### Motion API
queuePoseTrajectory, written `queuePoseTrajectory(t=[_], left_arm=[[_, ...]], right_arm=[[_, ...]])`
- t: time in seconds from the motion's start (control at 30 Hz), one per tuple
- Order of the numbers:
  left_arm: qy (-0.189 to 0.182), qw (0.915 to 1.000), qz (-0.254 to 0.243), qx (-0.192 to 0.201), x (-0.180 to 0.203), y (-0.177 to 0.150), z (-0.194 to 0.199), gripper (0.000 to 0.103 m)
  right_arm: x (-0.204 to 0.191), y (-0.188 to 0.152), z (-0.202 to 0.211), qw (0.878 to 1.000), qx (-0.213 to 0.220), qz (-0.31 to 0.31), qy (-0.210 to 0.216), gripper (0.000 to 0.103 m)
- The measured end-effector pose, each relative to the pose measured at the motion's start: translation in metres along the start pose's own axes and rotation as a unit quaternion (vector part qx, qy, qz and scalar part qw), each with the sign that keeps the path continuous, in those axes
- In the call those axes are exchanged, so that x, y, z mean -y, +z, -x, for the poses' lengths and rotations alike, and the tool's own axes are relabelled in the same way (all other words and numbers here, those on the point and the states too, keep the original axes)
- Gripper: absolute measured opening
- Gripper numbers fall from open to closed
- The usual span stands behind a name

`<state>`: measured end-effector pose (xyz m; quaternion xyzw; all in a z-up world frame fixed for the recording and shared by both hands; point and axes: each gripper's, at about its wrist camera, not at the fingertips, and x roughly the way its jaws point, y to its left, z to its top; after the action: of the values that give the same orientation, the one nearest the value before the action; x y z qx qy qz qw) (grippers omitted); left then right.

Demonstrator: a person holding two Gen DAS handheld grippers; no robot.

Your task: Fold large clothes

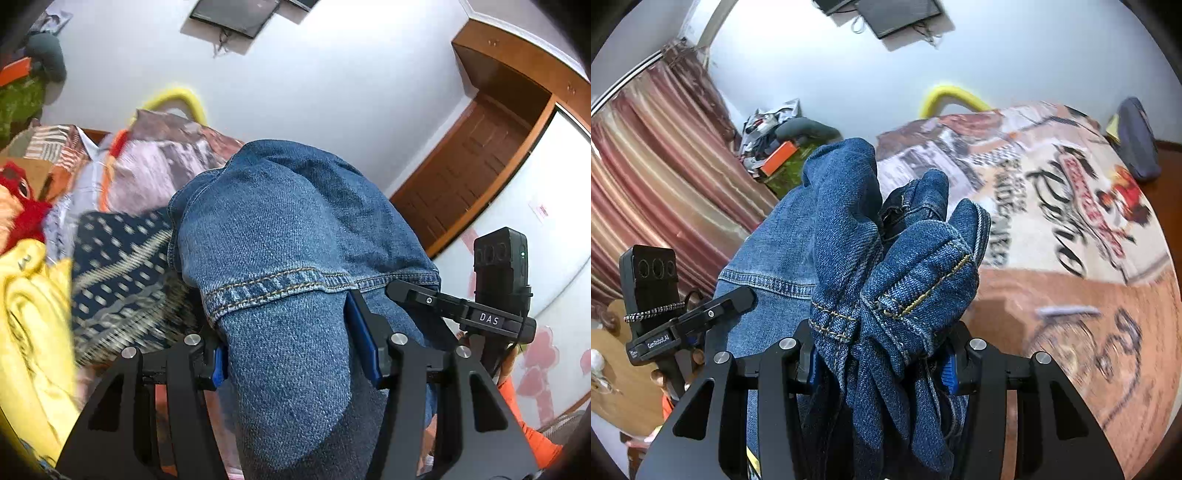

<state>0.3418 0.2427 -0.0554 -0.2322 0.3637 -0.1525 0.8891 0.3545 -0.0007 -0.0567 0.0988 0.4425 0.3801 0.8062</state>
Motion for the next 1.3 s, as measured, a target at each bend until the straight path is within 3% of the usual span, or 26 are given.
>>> queuePoseTrajectory(t=[0.27, 0.57, 0.9, 1.17, 1.3], left_arm=[[0.034, 0.999, 0.016, 0.023, -0.074, 0.033, 0.008, 0.055], [0.058, 0.9976, 0.033, 0.02, -0.148, 0.049, -0.018, 0.055], [0.082, 0.9952, 0.052, -0.011, -0.198, 0.031, -0.063, 0.055], [0.117, 0.9897, 0.073, -0.039, -0.23, 0.01, -0.083, 0.072], [0.121, 0.9878, 0.087, -0.046, -0.234, 0.007, -0.078, 0.073]], right_arm=[[-0.032, 0.029, -0.073, 0.999, -0.007, 0.02, 0.024, 0.044], [-0.039, 0.041, -0.14, 0.999, -0.023, 0.027, 0.031, 0.045], [-0.02, 0.028, -0.191, 0.999, -0.049, 0.017, 0.01, 0.045], [-0.014, 0.012, -0.218, 0.996, -0.082, 0.026, -0.035, 0.049], [-0.021, 0.011, -0.213, 0.994, -0.089, 0.039, -0.047, 0.053]])
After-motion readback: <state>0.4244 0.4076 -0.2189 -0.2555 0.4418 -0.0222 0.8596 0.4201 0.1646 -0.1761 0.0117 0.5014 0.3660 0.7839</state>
